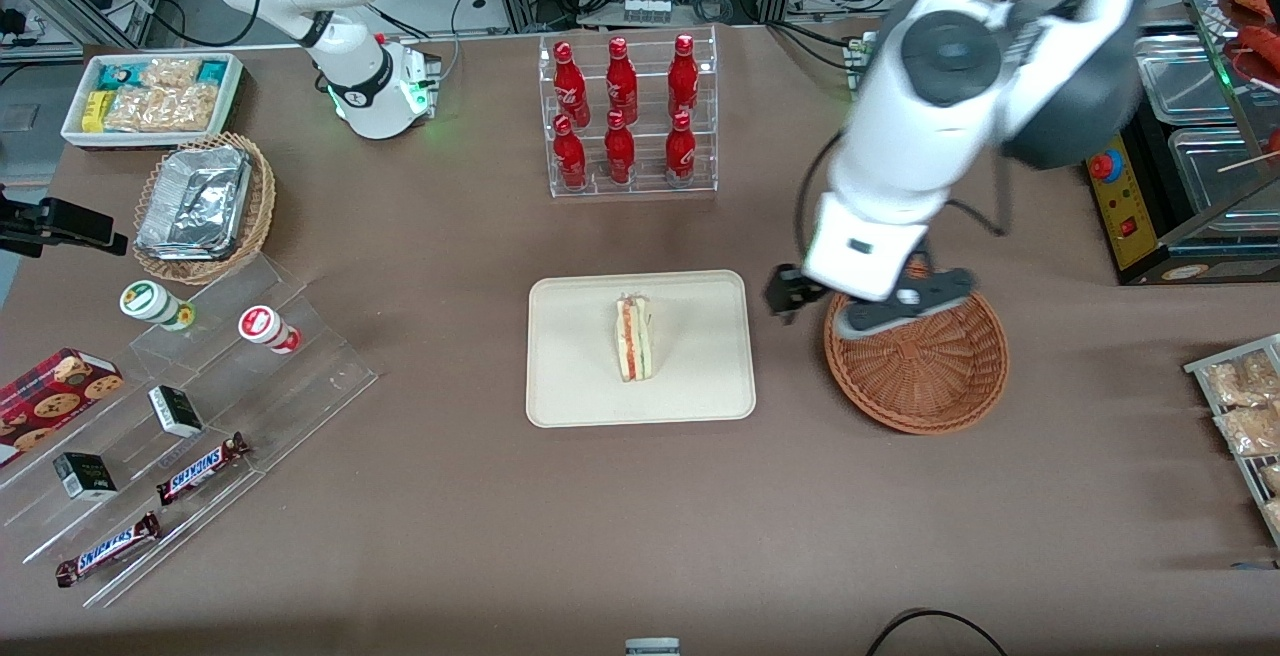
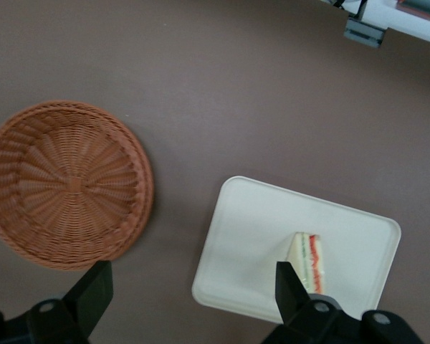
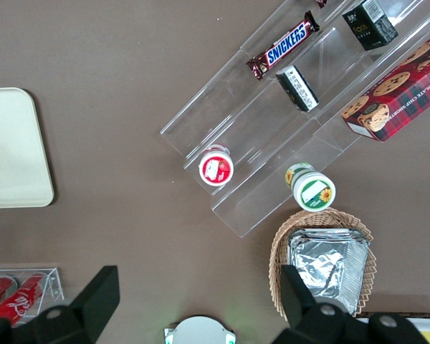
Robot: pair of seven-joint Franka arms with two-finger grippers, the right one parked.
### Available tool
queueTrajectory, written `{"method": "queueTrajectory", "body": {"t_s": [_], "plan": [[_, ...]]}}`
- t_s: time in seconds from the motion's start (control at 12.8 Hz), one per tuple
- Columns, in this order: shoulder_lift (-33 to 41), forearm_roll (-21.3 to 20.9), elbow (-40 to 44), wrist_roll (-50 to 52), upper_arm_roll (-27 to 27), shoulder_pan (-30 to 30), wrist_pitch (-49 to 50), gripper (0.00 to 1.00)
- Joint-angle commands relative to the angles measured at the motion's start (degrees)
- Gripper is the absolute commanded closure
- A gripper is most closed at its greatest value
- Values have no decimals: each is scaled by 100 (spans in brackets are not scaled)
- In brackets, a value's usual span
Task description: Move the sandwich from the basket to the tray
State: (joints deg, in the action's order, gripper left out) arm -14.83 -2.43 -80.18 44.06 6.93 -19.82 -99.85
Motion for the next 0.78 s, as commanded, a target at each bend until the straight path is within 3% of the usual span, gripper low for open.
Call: {"method": "queueTrajectory", "body": {"t_s": [0.0, 0.39, 0.7], "plan": [[471, 138, -182, -870, 45, 521, 614, 0], [1112, 138, -586, -2320, 45, 1374, 1055, 0], [1350, 129, -631, -3122, 36, 1657, 1459, 0]]}}
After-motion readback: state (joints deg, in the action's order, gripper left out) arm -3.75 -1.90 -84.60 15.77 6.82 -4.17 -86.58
